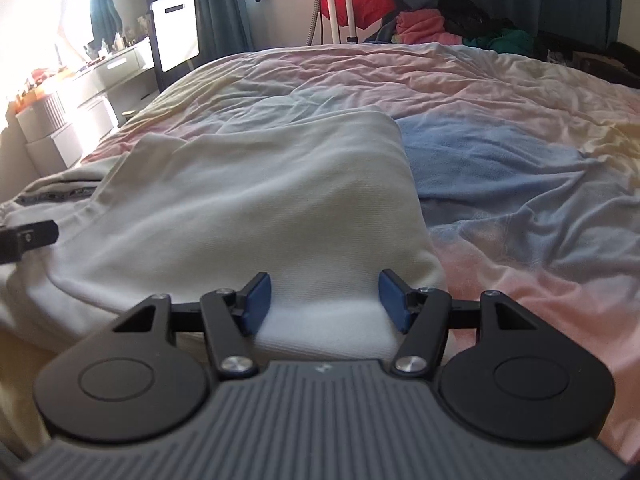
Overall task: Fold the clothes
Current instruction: 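Grasp the waistband near the drawstring with the left tool, then lift the gripped waistband up off the bed with the left tool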
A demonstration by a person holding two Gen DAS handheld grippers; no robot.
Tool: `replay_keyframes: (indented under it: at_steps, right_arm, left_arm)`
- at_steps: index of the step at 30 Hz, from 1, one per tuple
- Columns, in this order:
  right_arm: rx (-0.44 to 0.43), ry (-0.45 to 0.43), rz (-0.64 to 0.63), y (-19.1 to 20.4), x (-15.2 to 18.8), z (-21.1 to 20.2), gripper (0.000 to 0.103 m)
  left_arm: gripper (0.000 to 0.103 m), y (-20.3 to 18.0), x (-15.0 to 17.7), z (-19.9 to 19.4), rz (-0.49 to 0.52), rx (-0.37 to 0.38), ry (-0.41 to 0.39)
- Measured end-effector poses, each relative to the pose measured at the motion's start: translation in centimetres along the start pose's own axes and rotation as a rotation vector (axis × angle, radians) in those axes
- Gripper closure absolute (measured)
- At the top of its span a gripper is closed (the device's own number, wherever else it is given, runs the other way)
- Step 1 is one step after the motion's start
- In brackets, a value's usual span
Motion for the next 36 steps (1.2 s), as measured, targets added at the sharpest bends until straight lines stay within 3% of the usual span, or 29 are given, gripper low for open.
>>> replay_keyframes:
  at_steps: [6,10,12,14,17,18,21,23,26,29,33,36]
  right_arm:
    - [-0.072,-0.044,0.096,-0.8,-1.6,-1.2,0.041]
    - [-0.082,-0.062,0.138,-1.4,-2.7,-0.6,0.041]
    - [-0.080,-0.061,0.151,-1.9,-3.1,0.0,0.041]
    - [-0.071,-0.061,0.161,-2.4,-3.3,0.5,0.041]
    - [-0.070,-0.061,0.172,-3.0,-3.5,1.2,0.041]
    - [-0.071,-0.059,0.178,-3.1,-3.6,1.4,0.041]
    - [-0.076,-0.054,0.195,-3.4,-3.8,2.0,0.039]
    - [-0.076,-0.051,0.203,-3.6,-3.8,2.2,0.039]
    - [-0.072,-0.053,0.210,-3.8,-3.9,2.1,0.039]
    - [-0.059,-0.049,0.197,-3.8,-3.8,2.1,0.039]
    - [-0.040,-0.043,0.163,-3.6,-3.4,2.4,0.039]
    - [-0.027,-0.043,0.138,-3.5,-3.0,2.7,0.039]
  left_arm:
    - [0.007,-0.6,-5.6,3.1,-0.103,0.146,-0.012]
    - [0.012,-2.7,-7.6,8.0,-0.095,0.256,0.054]
    - [0.016,-3.4,-7.7,10.7,-0.095,0.265,0.115]
    - [0.030,-3.8,-7.5,13.3,-0.109,0.275,0.185]
    - [0.042,-4.4,-6.6,15.9,-0.123,0.291,0.292]
    - [0.045,-4.4,-6.4,16.3,-0.114,0.280,0.299]
    - [0.075,-4.0,-6.3,16.8,-0.092,0.243,0.304]
    - [0.090,-3.1,-6.8,16.2,-0.123,0.271,0.294]
    - [0.093,-1.9,-8.6,14.4,-0.198,0.315,0.250]
    - [0.094,-1.3,-9.7,13.3,-0.228,0.296,0.207]
    - [0.094,-1.9,-7.4,15.3,-0.186,0.222,0.266]
    - [0.091,-2.2,-5.5,16.5,-0.174,0.207,0.288]
Point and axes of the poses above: each gripper's, at about its wrist camera, not at the fingertips, and z roughly the way its jaws point, y to its left, x to its underside, the point moved 7 cm from there along z, roughly the way its jaws point
